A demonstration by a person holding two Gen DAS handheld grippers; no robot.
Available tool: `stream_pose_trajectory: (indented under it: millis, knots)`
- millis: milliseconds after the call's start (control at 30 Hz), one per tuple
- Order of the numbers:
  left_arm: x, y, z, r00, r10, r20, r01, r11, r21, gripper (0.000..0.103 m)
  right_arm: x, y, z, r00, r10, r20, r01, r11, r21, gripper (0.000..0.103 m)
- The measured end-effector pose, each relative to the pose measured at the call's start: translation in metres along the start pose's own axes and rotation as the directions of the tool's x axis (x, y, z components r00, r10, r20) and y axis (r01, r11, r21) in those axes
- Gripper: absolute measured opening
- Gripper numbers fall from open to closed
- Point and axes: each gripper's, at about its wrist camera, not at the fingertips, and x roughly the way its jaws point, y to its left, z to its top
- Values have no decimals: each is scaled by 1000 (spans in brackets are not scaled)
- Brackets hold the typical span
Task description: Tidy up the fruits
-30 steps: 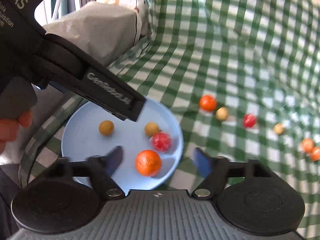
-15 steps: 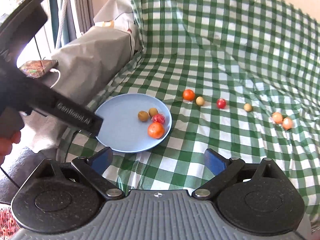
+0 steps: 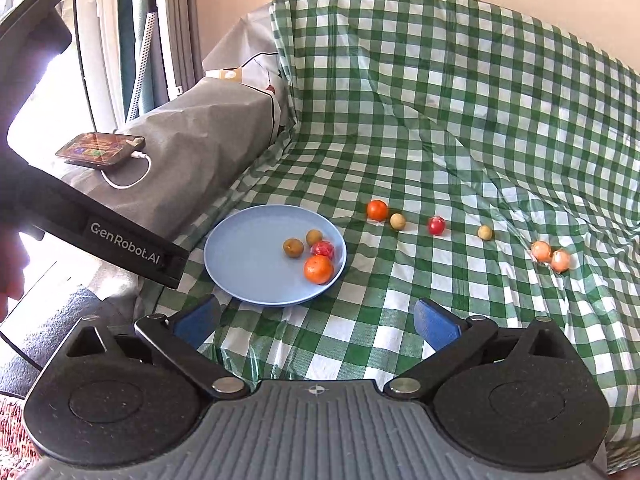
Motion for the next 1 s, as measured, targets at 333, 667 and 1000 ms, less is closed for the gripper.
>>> stream_pose_trajectory:
  millis: [333, 667, 1000]
  knots:
    - [-1, -5, -2, 1000, 12, 11, -13, 1000, 26, 103, -4, -1, -1, 1000, -11, 2, 11, 1000, 11, 102]
    - [4, -5, -1, 1000, 15, 2, -15, 999, 40, 103, -2, -1, -2, 1000, -12, -3, 12, 1000, 15, 102]
    - [8, -7, 3, 1000, 13, -4, -13, 999, 45, 103, 4, -5, -3, 1000, -15, -20, 16, 999, 36, 102]
